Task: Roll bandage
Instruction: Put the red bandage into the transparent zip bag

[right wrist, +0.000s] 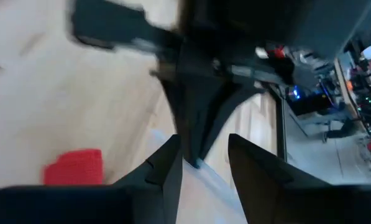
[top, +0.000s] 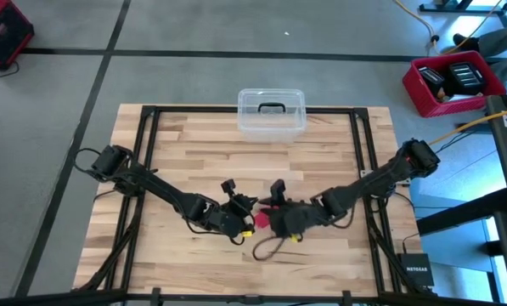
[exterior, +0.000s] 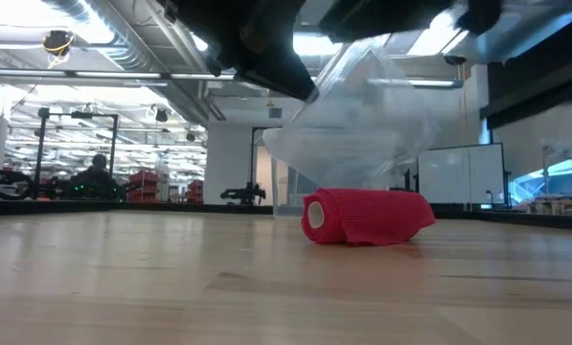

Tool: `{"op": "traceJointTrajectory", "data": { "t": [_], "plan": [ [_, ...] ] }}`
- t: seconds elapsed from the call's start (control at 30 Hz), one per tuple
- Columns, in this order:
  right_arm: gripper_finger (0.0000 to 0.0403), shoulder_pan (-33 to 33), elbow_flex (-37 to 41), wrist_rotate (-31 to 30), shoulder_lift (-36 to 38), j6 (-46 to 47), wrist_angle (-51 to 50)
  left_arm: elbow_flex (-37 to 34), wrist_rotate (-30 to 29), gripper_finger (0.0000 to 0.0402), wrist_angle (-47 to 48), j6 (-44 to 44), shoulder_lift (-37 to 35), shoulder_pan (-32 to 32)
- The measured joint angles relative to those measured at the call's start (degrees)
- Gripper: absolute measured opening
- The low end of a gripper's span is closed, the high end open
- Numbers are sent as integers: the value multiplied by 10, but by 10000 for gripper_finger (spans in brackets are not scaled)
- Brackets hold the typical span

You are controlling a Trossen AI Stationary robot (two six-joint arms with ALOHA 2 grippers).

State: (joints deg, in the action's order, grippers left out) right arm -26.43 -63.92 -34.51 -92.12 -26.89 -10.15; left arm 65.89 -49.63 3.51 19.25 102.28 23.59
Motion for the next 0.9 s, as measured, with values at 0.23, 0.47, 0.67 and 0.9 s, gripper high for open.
{"op": "traceJointTrajectory", "data": {
  "t": [0.23, 0.47, 0.67, 0.9],
  "plan": [
    [133, 35, 0, 65, -24, -7, -5, 0, 0, 1, -19, -2, 5, 0],
    [133, 35, -1, 21, -51, -17, -49, -1, 2, 1, -11, -2, 8, 0],
    [133, 42, 0, 6, -53, 1, -91, 0, 0, 1, -20, -2, 7, 4],
    [133, 45, 0, 6, -53, 29, -102, 0, 1, 1, -34, -9, 6, 17]
  ]
}}
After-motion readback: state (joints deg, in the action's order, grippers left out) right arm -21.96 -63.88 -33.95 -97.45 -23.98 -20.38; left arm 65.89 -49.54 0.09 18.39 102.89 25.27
